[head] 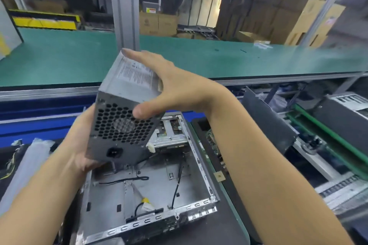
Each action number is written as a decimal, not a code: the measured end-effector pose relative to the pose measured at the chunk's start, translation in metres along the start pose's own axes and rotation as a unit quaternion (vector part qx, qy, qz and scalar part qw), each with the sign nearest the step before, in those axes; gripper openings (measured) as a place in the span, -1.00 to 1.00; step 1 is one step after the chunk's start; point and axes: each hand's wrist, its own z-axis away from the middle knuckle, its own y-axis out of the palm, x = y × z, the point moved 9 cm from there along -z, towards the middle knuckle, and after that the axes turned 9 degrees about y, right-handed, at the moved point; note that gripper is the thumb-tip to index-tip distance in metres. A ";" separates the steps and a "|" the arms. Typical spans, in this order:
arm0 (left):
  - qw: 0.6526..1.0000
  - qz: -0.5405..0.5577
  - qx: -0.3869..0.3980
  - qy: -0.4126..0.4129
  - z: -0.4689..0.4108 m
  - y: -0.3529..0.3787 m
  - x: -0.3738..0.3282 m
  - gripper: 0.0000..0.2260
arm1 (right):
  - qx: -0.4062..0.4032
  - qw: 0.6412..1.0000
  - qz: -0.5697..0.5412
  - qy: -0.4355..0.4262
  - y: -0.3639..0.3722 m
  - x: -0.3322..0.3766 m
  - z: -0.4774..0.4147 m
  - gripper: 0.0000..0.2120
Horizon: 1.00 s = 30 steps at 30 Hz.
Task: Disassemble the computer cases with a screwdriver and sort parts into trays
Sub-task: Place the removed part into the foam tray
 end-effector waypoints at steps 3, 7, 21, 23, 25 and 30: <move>0.999 -0.038 -0.037 0.013 -0.006 0.002 -0.014 -0.69 | -0.024 0.999 -0.044 -0.015 -0.014 0.007 -0.003 -0.07; 0.995 -0.076 -0.060 0.021 -0.013 -0.004 -0.012 -0.60 | -0.004 0.995 -0.102 -0.015 -0.010 -0.015 0.002 -0.12; 0.958 -0.178 -0.225 -0.005 -0.051 -0.018 0.084 -0.34 | -0.128 0.896 -0.329 0.269 0.007 -0.176 0.042 -0.05; 0.955 -0.188 -0.229 0.020 -0.065 -0.008 0.094 -0.43 | -0.166 0.881 -0.361 0.258 0.000 -0.195 0.055 -0.09; 0.954 -0.200 -0.223 0.030 -0.080 0.005 0.107 -0.50 | -0.214 0.861 -0.384 0.255 -0.012 -0.216 0.074 -0.10; 0.966 -0.234 -0.112 0.004 -0.133 0.052 0.153 -0.70 | -0.294 0.845 -0.383 0.228 -0.078 -0.269 0.124 -0.15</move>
